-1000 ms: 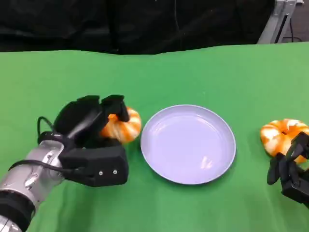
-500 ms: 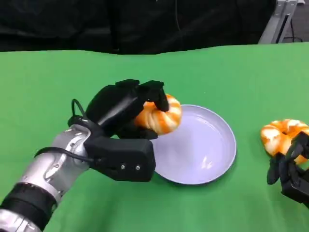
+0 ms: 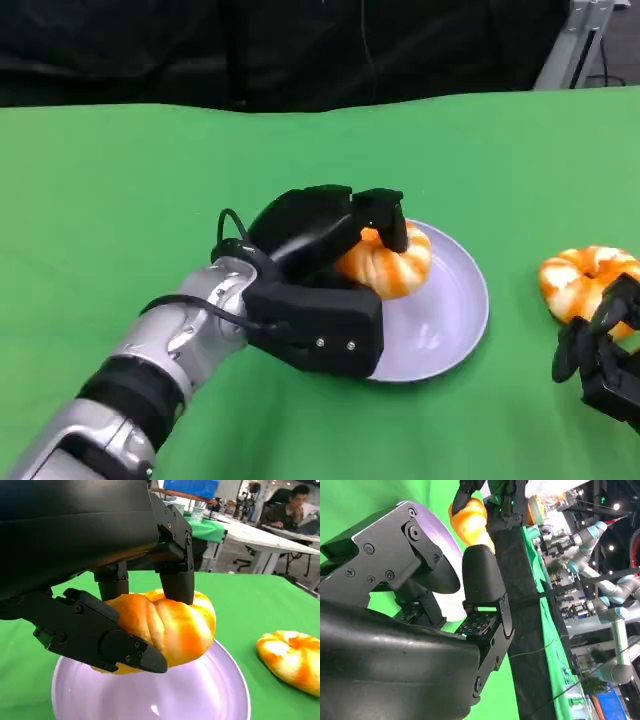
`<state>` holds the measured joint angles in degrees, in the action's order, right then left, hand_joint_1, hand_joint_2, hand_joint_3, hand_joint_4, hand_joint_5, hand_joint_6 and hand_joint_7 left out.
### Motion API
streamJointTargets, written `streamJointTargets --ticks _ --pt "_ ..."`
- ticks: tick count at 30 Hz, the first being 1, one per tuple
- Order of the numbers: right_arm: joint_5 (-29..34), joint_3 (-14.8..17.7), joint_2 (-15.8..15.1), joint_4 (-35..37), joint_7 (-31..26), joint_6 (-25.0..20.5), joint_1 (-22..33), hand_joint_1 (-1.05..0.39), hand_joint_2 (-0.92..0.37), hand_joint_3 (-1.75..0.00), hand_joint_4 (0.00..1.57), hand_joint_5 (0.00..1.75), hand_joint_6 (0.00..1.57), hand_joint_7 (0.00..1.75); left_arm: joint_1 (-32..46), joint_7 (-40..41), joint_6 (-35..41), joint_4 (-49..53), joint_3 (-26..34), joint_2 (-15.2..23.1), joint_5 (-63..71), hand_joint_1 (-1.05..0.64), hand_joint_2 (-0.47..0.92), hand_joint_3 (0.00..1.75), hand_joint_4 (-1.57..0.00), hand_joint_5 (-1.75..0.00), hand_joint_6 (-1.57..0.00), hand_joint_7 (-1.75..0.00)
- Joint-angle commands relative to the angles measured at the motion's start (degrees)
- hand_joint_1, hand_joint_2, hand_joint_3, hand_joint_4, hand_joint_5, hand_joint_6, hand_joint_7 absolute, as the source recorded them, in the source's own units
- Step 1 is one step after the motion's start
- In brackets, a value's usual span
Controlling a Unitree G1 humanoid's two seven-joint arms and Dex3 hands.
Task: Grasp the bread from the table and place it into the plate.
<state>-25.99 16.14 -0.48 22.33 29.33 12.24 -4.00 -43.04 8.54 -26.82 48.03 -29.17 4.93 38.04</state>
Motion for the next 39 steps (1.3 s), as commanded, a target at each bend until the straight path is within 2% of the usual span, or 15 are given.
streamJointTargets --ticks 1,5,8,10,13,15,17,18,20,21,23,26,31,35,39 --pt "-0.49 0.36 -0.52 -0.48 0.2 0.53 0.15 -0.04 -0.42 -1.48 0.93 1.75 0.77 1.72 -3.37 3.93 -2.14 8.54 -1.89 -1.57 1.76 -0.01 0.89 0.23 -0.6 -1.75 -0.67 -1.49" --pt "-0.43 0.3 -0.36 -0.68 -0.12 0.41 0.23 -0.04 -0.42 -1.48 0.93 1.75 0.77 1.72 -4.7 5.28 -3.06 13.12 -2.71 -2.46 2.32 -0.03 0.92 0.18 -0.65 -1.59 -0.73 -1.35" --pt "-0.54 0.32 -0.37 -0.73 -0.15 0.19 0.19 -0.04 -0.42 -1.48 0.93 1.75 0.77 1.72 -5.19 6.96 -4.06 15.79 -3.19 -2.9 2.64 -0.03 0.92 0.16 -0.65 -1.57 -0.74 -1.3" --pt "-0.39 0.3 -0.47 -0.65 -0.14 0.34 0.15 -0.04 -0.42 -1.48 0.93 1.75 0.77 1.72 -5.36 7.38 -4.59 16.93 -3.27 -3.09 2.49 -0.04 0.92 0.16 -0.66 -1.5 -0.77 -1.21" --pt "-0.58 0.33 -0.49 -0.83 -0.07 0.07 0.27 -0.04 -0.42 -1.48 0.93 1.75 0.77 1.72 -5.0 6.79 -5.25 17.38 -2.85 -3.17 1.63 -0.07 0.92 0.19 -0.68 -1.36 -0.84 -0.95" --pt "-0.66 0.36 -0.43 -0.87 -0.08 0.05 0.31 -0.04 -0.42 -1.48 0.93 1.75 0.77 1.71 -5.03 5.96 -4.83 17.33 -3.2 -2.97 1.92 -0.21 0.92 0.18 -0.68 -1.04 -0.91 -0.51" --pt "-0.69 0.37 -0.41 -0.88 -0.08 0.05 0.31 -0.04 -0.42 -1.48 0.92 1.75 0.77 1.71 -5.07 5.69 -4.65 17.32 -3.36 -2.9 2.05 -0.25 0.92 0.19 -0.69 -0.89 -0.95 -0.33" --pt "-0.7 0.37 -0.41 -0.84 0.1 0.28 0.34 -0.04 -0.42 -1.48 0.92 1.75 0.77 1.71 -5.24 4.52 -3.85 17.14 -3.87 -2.71 2.51 -0.26 0.92 0.19 -0.69 -0.87 -0.96 -0.31" --pt "-0.63 0.34 -0.35 -0.96 0.12 0.49 0.44 -0.05 -0.41 -1.48 0.93 1.75 0.77 1.71 -5.19 2.57 -2.53 16.65 -4.31 -2.46 2.75 -0.76 0.92 0.3 -0.38 -0.33 -0.61 -0.08" --pt "-0.62 0.33 -0.34 -0.96 0.16 0.56 0.46 -0.05 -0.41 -1.49 0.93 1.75 0.77 1.71 -5.06 1.81 -2.08 16.4 -4.29 -2.4 2.54 -0.86 0.92 0.32 -0.31 -0.2 -0.53 -0.04" --pt "-0.62 0.33 -0.3 -0.88 0.16 0.57 0.44 -0.05 -0.41 -1.49 0.93 1.75 0.77 1.71 -4.74 0.95 -1.38 15.87 -4.16 -2.31 2.12 -0.98 0.92 0.34 -0.22 -0.07 -0.42 -0.01" --pt "-0.48 0.27 -0.4 -0.88 0.17 0.6 0.46 -0.05 -0.41 -1.49 0.93 1.75 0.77 1.71 -4.32 0.15 -0.31 15.0 -4.26 -2.07 2.1 -1.04 0.92 0.37 -0.12 -0.01 -0.32 0.0" --pt "-0.13 0.12 -0.48 -1.16 -0.12 0.65 0.57 -0.05 -0.41 -1.48 0.93 1.75 0.77 1.71 -3.58 -0.96 0.25 13.44 -4.1 -1.53 1.63 -1.05 0.92 0.41 -0.02 0.0 -0.26 0.0" --pt "-0.32 0.13 -0.46 -1.33 -0.17 0.5 0.67 -0.05 -0.41 -1.47 0.93 1.75 0.77 1.71 -2.82 -1.29 -0.93 12.54 -3.46 -1.23 0.45 -1.05 0.92 0.43 -0.01 0.0 -0.24 0.0" --pt "-0.57 0.17 -0.45 -1.38 0.04 0.38 0.76 -0.05 -0.42 -1.47 0.93 1.75 0.77 1.71 -1.3 -1.09 -5.22 11.62 -1.04 -1.19 -3.04 -1.05 0.92 0.43 -0.07 -0.03 -0.27 -0.01"
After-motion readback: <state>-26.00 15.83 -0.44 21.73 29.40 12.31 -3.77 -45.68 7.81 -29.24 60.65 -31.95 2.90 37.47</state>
